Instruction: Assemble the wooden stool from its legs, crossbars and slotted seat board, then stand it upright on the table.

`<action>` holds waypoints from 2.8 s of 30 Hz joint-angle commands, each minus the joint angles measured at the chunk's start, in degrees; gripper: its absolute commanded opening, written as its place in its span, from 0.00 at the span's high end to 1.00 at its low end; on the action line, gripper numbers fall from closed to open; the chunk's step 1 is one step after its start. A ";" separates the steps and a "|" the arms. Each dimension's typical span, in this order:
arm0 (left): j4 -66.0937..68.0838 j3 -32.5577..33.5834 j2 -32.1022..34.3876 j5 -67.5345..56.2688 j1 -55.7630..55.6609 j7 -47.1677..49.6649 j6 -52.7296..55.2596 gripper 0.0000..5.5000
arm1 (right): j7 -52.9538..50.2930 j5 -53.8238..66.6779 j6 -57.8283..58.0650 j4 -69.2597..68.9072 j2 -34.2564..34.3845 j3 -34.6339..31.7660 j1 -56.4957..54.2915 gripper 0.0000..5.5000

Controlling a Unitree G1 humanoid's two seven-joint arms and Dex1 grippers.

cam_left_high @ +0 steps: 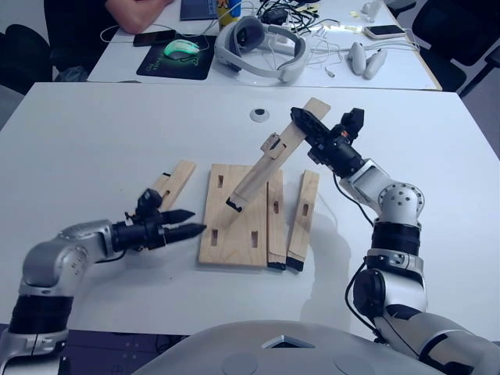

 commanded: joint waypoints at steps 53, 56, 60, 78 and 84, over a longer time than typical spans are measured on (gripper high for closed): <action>5.96 -19.95 -14.35 55.69 -1.23 21.76 -52.02 0.33 | -3.27 -6.54 -3.93 -3.41 1.55 1.15 -2.63 0.81; 3.35 -15.97 -16.42 44.36 0.44 22.12 -50.89 0.33 | -13.24 -6.84 -4.41 -19.59 3.85 2.38 -0.08 0.81; 1.73 -9.09 -17.16 36.96 2.01 25.13 -48.90 0.33 | -24.69 -5.73 -4.70 -34.64 6.09 2.41 2.87 0.81; 4.63 -2.30 -16.50 32.94 -0.48 26.89 -45.38 0.33 | -43.77 -19.38 -5.67 -66.44 2.77 17.86 18.34 0.81; 5.63 -4.26 -18.53 32.75 -3.91 26.49 -43.99 0.33 | -45.56 -26.86 -8.93 -68.67 4.26 23.34 23.65 0.81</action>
